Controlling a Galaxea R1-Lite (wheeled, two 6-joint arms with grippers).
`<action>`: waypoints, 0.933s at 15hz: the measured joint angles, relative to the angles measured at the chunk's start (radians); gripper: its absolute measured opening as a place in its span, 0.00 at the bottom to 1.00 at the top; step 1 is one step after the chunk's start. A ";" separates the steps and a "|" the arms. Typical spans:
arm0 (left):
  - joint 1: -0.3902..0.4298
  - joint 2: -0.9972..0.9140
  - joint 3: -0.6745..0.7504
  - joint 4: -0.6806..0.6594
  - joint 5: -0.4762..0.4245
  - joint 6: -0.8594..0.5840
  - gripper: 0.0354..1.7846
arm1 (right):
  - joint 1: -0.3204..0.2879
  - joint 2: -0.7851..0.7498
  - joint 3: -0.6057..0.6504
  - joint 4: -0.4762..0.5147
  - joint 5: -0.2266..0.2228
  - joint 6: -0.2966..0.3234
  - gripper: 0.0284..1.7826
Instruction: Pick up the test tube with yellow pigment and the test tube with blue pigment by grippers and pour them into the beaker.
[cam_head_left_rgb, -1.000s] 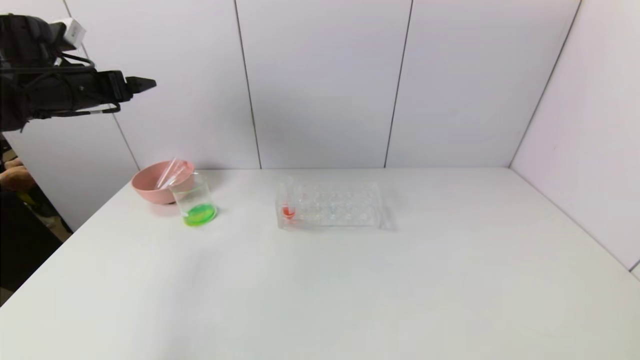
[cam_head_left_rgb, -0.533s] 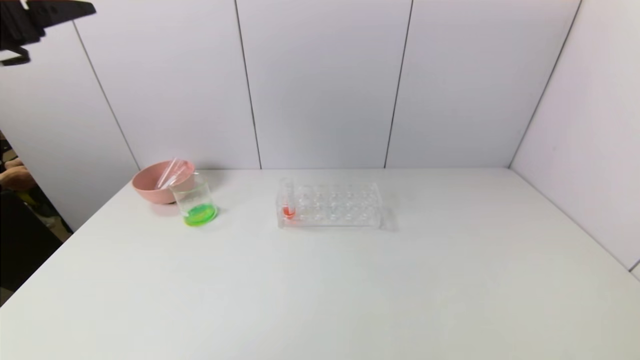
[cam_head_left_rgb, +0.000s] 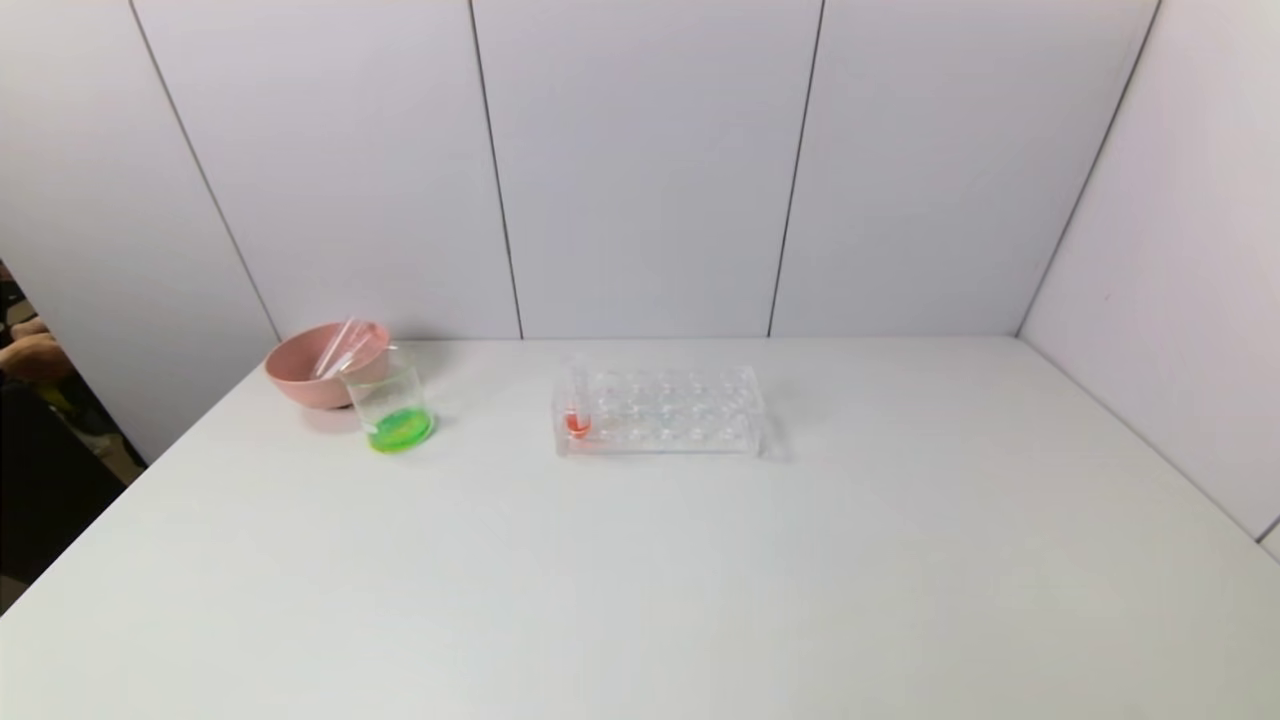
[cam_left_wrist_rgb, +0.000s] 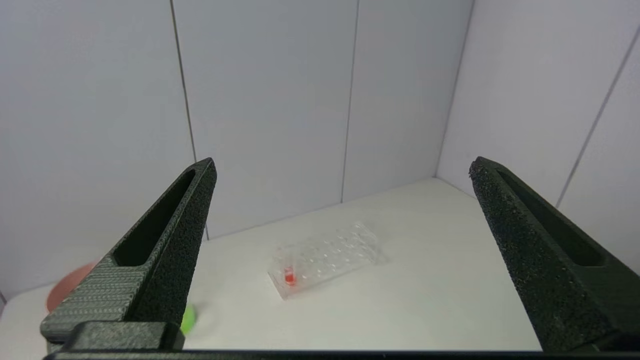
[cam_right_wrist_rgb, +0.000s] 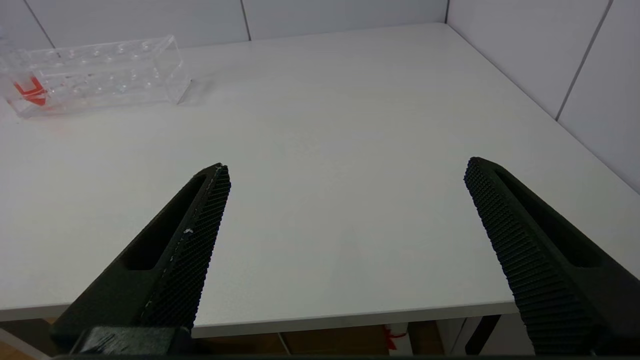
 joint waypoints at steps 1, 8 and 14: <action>-0.014 -0.076 0.001 0.103 0.003 -0.001 0.99 | 0.000 0.000 0.000 0.000 0.000 0.000 0.96; -0.095 -0.432 0.165 0.538 0.206 0.101 0.99 | 0.000 0.000 0.000 0.000 0.000 0.000 0.96; -0.154 -0.587 0.513 0.400 0.334 0.135 0.99 | 0.001 0.000 0.000 0.000 0.000 0.000 0.96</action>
